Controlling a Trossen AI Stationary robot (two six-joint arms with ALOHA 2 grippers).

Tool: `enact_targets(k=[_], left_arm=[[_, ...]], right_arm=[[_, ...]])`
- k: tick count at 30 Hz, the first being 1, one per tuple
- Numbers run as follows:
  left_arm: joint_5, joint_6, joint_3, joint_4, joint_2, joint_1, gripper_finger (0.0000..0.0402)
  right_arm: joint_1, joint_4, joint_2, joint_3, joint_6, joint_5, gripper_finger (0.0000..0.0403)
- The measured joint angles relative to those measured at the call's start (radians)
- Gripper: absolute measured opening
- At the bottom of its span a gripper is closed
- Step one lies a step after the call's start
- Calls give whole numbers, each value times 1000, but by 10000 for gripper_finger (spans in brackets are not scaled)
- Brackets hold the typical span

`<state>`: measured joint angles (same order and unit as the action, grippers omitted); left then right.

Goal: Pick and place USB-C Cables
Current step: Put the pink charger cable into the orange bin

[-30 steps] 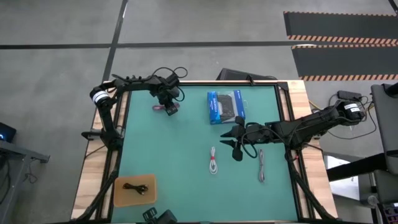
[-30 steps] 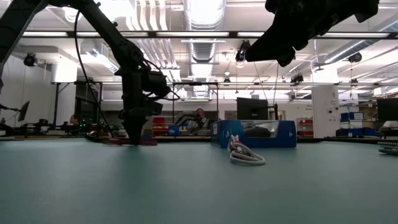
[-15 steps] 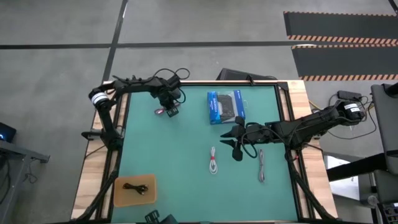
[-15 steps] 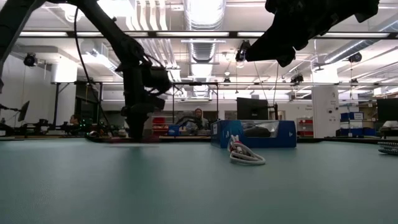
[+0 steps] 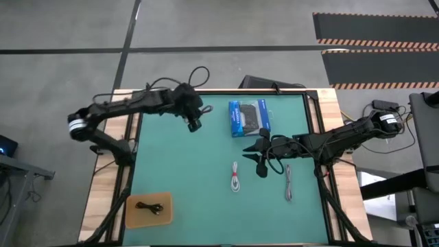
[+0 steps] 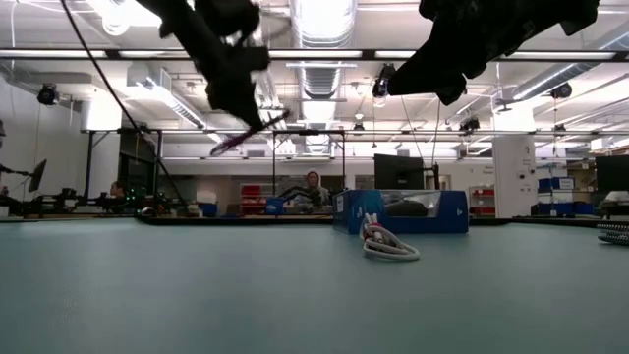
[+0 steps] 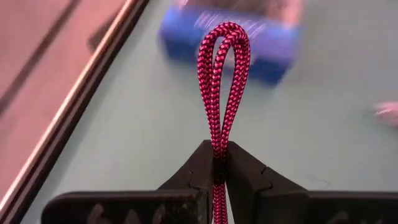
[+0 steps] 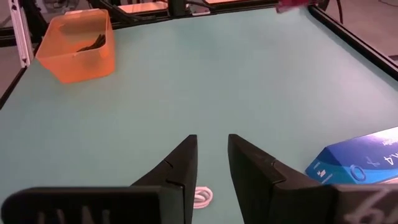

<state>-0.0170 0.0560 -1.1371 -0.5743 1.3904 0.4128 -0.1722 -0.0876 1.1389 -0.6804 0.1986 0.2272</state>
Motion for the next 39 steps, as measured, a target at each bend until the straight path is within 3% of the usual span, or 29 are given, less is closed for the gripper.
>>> enact_targets(k=[8,16,24,39], left_arm=[[-2,-52,123,253,-193,-170,10],[-2,-130,299,587,-301,-322,10],[-3,-132,403,857,-297,-467,10],[-46,-155,495,1297,-183,-732,10]], right_arm=[[-14,-18,0,6,-19,0,77],[-47,-220,0,62,-108,0,77],[-60,-400,0,133,-186,-2,77],[-59,-426,-19,176,-241,-3,77]])
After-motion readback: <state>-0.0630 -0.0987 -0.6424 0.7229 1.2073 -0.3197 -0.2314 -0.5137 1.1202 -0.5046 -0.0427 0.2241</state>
